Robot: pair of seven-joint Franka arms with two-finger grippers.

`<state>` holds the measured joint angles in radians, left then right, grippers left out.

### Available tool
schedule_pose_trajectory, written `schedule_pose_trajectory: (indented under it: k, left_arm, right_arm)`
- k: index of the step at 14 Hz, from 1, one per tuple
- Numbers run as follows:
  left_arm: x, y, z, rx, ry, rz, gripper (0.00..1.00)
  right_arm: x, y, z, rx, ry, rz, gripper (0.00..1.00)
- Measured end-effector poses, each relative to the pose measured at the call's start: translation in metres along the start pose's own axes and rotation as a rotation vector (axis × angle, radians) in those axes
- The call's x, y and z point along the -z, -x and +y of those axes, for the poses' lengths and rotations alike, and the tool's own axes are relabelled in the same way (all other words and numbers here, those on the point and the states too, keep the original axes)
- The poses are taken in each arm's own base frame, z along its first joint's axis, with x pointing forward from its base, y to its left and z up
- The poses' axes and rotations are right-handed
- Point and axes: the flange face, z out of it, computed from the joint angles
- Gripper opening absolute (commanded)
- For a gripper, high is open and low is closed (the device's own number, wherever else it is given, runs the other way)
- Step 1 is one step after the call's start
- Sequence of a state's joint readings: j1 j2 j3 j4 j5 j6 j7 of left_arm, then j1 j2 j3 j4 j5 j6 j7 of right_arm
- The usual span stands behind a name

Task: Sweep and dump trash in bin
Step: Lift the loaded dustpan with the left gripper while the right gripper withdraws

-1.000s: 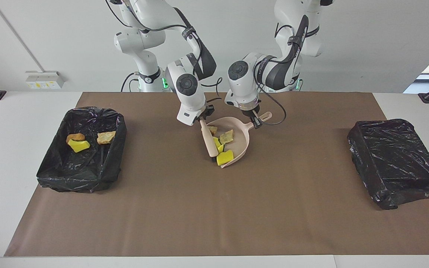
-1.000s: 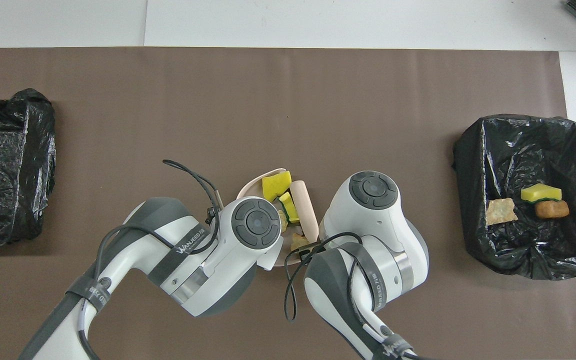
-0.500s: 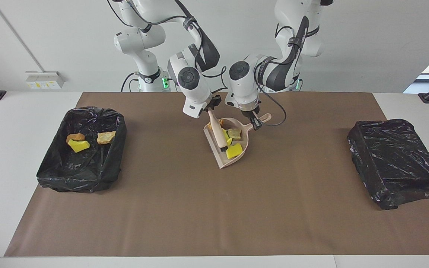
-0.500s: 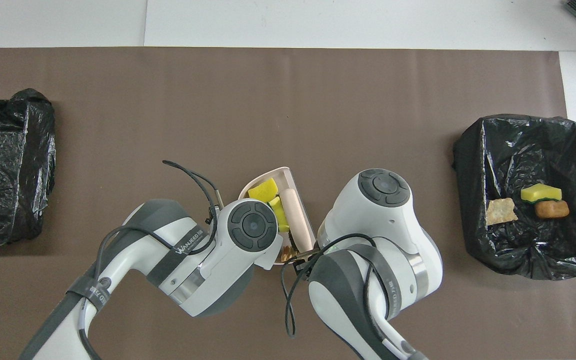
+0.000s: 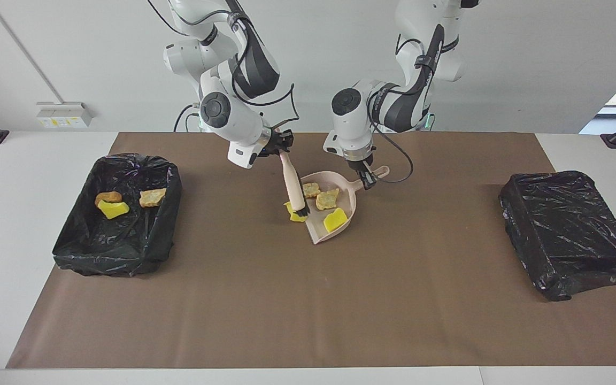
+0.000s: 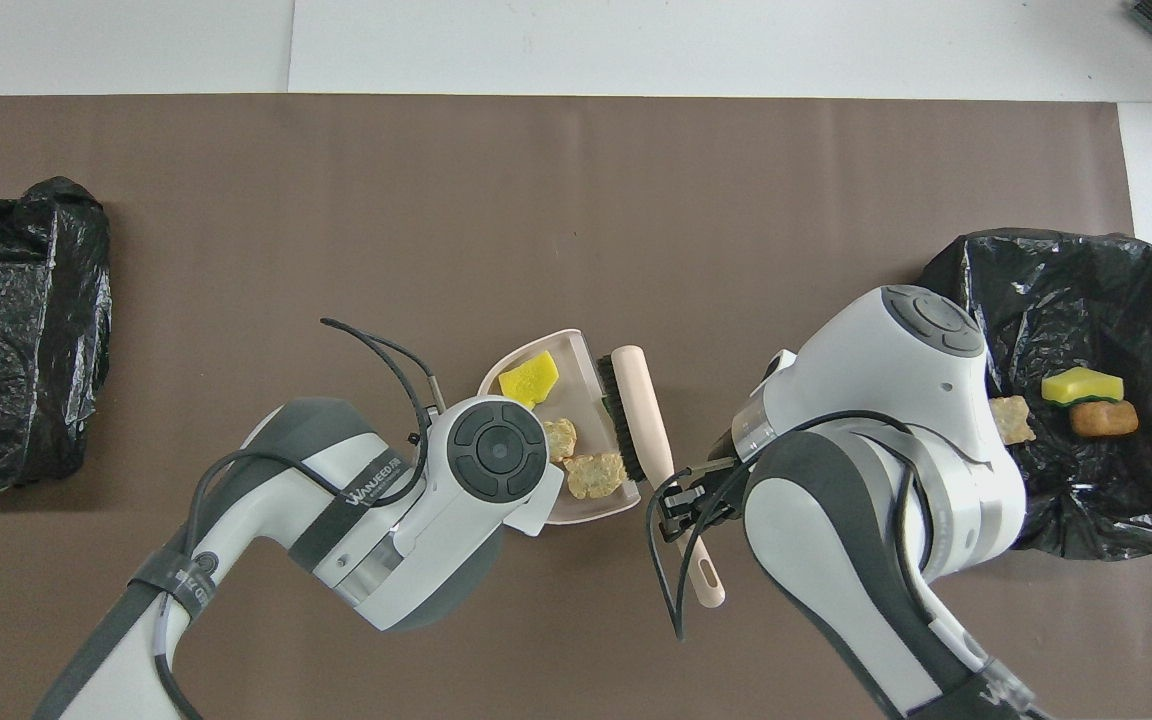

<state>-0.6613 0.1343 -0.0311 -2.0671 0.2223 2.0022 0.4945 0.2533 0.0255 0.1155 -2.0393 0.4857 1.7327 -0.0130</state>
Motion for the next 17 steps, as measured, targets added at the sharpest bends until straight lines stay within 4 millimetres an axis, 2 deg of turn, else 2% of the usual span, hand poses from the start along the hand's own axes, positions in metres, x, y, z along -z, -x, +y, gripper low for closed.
schedule_pose_trajectory:
  k: [2,4,6,8,10,12,13,15,17]
  left_arm:
    - [0.000,0.000,0.000,0.000,0.000,0.000,0.00]
    - [0.000,0.000,0.000,0.000,0.000,0.001,0.00]
    - [-0.001,0.000,0.000,0.000,0.000,0.001,0.00]
    - [-0.001,0.000,0.000,0.000,0.000,0.000,0.00]
    - [-0.001,0.000,0.000,0.000,0.000,0.000,0.00]
    - [-0.001,0.000,0.000,0.000,0.000,0.000,0.00]
    - [-0.001,0.000,0.000,0.000,0.000,0.000,0.00]
    - [-0.001,0.000,0.000,-0.001,0.000,0.000,0.00]
    - [-0.001,0.000,0.000,-0.001,0.001,0.000,0.00]
  right_arm:
    - [0.015,0.007,0.008,0.013,0.078,0.027,0.00]
    - [0.029,0.011,0.024,0.039,0.251,0.055,0.00]
    - [0.032,0.005,0.042,0.074,0.397,0.072,0.00]
    - [0.012,-0.008,0.056,0.082,0.419,0.046,0.00]
    - [-0.023,-0.021,0.064,0.067,0.370,-0.004,0.00]
    - [-0.053,-0.027,0.059,0.046,0.276,-0.023,0.00]
    - [-0.061,-0.027,0.051,0.033,0.217,-0.027,0.00]
    - [-0.065,-0.025,0.036,0.007,0.104,-0.023,0.00]
    - [-0.054,-0.024,0.031,-0.002,0.066,-0.016,0.00]
